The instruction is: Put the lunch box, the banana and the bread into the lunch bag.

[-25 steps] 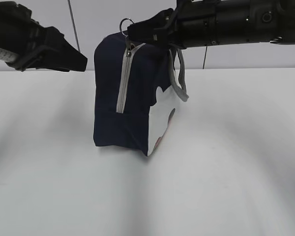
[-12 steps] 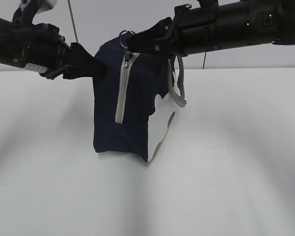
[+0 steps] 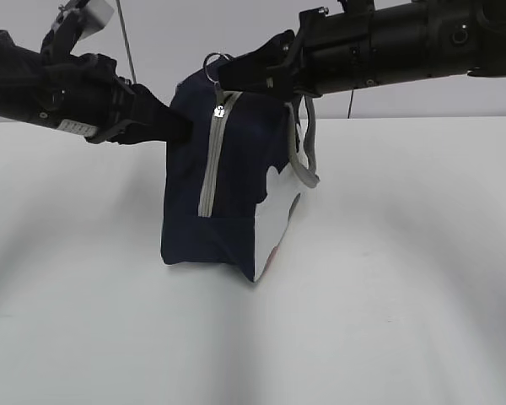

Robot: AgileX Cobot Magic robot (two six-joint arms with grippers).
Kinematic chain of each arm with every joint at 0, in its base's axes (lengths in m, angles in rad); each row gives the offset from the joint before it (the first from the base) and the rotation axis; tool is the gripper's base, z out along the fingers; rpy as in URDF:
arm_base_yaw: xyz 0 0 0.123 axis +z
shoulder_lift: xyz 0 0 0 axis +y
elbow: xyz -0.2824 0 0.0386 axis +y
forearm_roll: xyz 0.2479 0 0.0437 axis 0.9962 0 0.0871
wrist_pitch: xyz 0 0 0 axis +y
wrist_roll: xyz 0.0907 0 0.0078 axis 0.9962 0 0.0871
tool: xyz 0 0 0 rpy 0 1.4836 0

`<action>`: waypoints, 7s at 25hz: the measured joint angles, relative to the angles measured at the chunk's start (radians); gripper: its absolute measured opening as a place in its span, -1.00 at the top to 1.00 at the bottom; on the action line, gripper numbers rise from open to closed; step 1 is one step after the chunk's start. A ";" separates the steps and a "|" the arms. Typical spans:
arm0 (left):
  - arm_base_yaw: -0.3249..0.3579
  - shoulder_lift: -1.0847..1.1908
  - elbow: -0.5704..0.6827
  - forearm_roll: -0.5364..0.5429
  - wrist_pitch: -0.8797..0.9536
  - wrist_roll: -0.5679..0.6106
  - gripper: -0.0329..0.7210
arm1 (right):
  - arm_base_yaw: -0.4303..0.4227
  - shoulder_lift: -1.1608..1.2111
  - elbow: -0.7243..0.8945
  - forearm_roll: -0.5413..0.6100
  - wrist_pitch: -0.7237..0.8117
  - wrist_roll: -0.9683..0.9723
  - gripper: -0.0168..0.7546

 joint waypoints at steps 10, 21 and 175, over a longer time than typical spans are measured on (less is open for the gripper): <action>0.001 0.000 0.000 -0.004 0.013 0.000 0.88 | 0.000 0.000 0.000 0.061 0.041 0.005 1.00; 0.001 0.002 0.000 -0.003 0.043 0.000 0.90 | 0.000 0.000 0.000 0.177 0.202 0.009 1.00; -0.039 0.410 -0.723 0.317 0.053 -0.519 0.87 | -0.211 0.774 -0.920 0.069 -0.133 0.584 1.00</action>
